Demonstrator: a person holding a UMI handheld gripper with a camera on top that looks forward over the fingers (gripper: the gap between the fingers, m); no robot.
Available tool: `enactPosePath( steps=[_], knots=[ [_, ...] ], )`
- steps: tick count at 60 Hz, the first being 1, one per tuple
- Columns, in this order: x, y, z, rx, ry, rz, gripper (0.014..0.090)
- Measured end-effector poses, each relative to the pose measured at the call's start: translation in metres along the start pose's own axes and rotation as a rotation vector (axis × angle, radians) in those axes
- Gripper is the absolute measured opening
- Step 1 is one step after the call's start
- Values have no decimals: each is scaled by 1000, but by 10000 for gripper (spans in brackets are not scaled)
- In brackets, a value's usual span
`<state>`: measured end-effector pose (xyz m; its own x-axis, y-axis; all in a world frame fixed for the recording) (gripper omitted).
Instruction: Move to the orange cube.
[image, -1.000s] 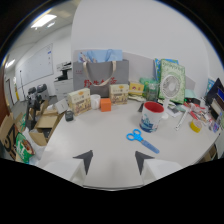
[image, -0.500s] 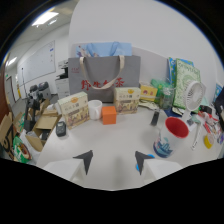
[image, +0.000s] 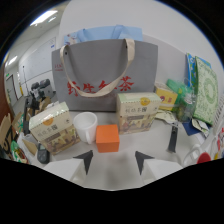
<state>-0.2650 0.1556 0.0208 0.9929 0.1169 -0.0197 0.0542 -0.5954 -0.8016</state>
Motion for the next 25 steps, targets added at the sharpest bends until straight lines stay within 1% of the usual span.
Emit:
enactPosePath(
  steps=[9,25],
  knots=[
    [-2,-4,13,-14,-13,-4,838],
    [-3,-4,18,-26,-20,7,837]
  ],
)
